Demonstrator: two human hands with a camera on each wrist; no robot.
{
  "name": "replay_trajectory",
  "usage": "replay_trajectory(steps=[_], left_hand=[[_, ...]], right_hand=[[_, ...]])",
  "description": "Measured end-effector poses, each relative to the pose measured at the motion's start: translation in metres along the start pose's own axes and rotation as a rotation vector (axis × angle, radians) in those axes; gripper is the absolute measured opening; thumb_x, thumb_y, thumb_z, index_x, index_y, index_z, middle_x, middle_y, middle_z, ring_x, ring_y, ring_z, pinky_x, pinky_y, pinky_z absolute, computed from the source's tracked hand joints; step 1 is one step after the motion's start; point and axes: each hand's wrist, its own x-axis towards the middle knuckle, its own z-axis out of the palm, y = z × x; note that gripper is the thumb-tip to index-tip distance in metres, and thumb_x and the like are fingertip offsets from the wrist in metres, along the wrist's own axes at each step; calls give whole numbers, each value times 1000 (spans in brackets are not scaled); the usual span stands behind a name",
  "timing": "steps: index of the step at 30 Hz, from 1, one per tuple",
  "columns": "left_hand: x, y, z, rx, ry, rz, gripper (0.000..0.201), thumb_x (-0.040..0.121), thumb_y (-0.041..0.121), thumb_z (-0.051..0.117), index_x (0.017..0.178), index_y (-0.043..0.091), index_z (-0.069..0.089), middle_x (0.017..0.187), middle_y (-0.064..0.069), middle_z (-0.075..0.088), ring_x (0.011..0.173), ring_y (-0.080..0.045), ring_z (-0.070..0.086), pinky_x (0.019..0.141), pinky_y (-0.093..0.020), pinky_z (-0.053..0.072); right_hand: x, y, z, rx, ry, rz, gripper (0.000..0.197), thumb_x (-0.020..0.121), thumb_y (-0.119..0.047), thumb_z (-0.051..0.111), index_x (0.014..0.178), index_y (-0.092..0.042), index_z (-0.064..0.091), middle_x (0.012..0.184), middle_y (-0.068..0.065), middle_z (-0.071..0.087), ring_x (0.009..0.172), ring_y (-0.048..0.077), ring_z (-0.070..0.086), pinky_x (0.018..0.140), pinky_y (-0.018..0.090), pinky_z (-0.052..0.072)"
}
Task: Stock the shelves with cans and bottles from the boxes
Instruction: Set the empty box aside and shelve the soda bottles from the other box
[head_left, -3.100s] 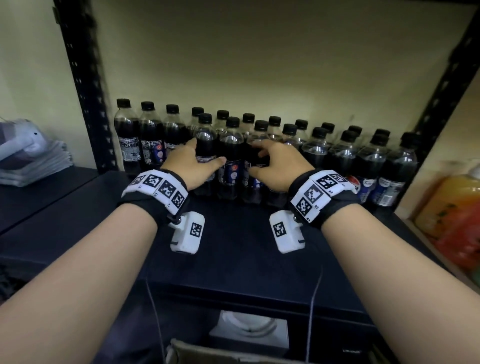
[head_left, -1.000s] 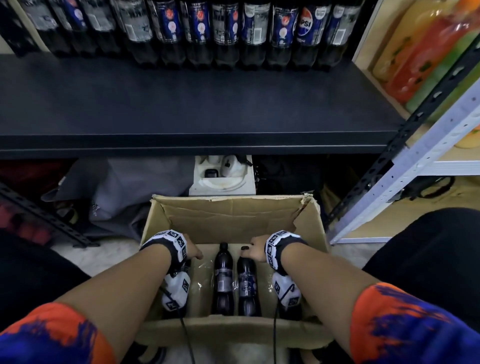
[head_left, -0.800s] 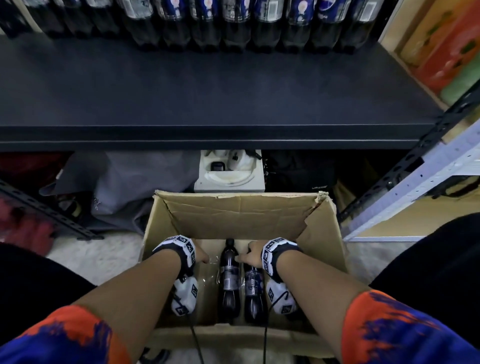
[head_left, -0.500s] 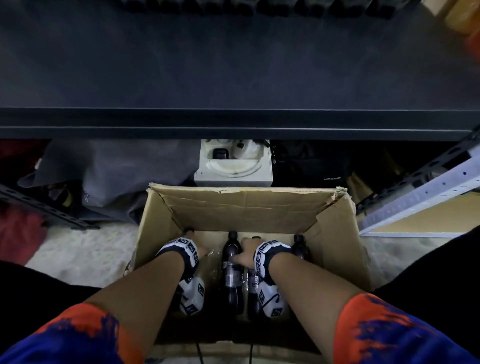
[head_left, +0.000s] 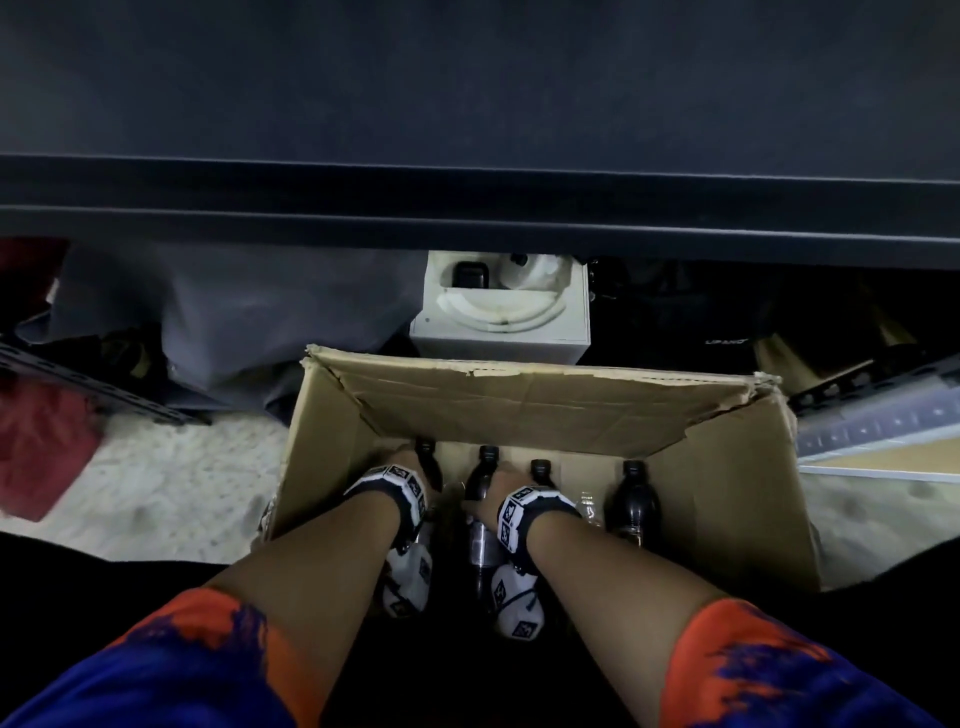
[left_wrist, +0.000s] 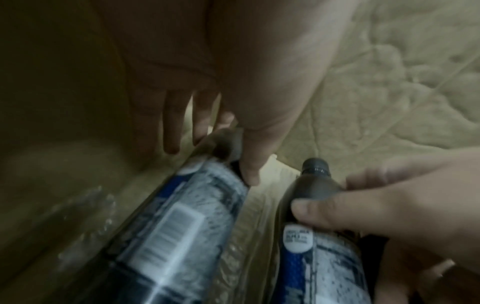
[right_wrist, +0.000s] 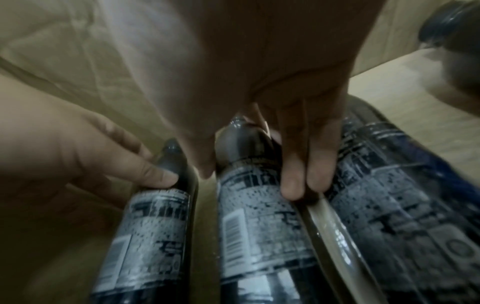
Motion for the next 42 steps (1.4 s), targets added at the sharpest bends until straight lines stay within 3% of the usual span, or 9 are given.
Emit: replay_trajectory(steps=[2,6,12,17,21,25,29,33,42], left_hand=[[3,1,4,-111,-106,103,54,98,32,63,142,5,50,144,-15,54,131,-28,53,103,-33,45],[0,0,2,-209,-161,175,56,108,28,44,155,4,28,160,-14,32,146,-30,33,115,-35,30],[5,0,4,-389,-149,115,62,83,34,75,136,12,54,133,-10,60,120,-30,59,97,-33,48],[29,-10,28,-614,-177,62,135,30,48,86,151,16,35,135,-7,60,117,-28,61,99,-41,53],[29,-13,35,-714,-169,65,103,24,38,92,120,15,62,101,-2,73,89,-20,70,80,-38,62],[-19,-5,-5,-738,-140,134,46,54,19,91,95,13,72,91,-6,73,83,-20,69,72,-29,57],[-40,-3,-27,-788,-62,206,52,37,24,88,86,12,75,89,-7,76,84,-22,72,78,-36,60],[-69,0,-56,-737,-22,323,29,54,18,93,77,18,74,79,4,74,77,-13,69,75,-27,57],[-138,6,-123,-610,105,527,69,24,46,79,87,19,77,86,6,77,85,-10,73,83,-32,61]], right_hand=[[2,4,-1,3,26,-1,77,88,-61,59,141,-7,46,131,11,59,115,31,61,99,37,49],[1,8,-6,37,31,2,80,87,-52,68,145,-5,38,135,12,57,117,32,60,98,37,50],[9,6,-1,251,10,2,80,71,-44,83,133,-14,41,118,4,59,102,26,60,86,33,52],[2,12,0,418,11,39,83,68,-37,84,135,-16,39,123,3,56,112,26,57,86,31,48],[-9,14,-6,523,-30,-68,38,69,-18,85,103,-15,70,91,-4,71,81,13,65,69,20,53],[-22,16,-17,546,40,-136,28,65,-15,89,84,-18,70,72,-8,66,68,8,61,48,11,41],[-39,17,-33,554,159,-181,27,62,-21,92,76,-20,68,67,-12,64,65,6,61,52,12,44],[-63,15,-52,540,212,-243,31,64,-17,92,89,-13,74,75,-9,70,69,6,64,62,13,51],[-148,1,-121,396,319,-398,24,66,-19,89,75,-26,68,71,-15,70,73,2,66,69,17,50]])
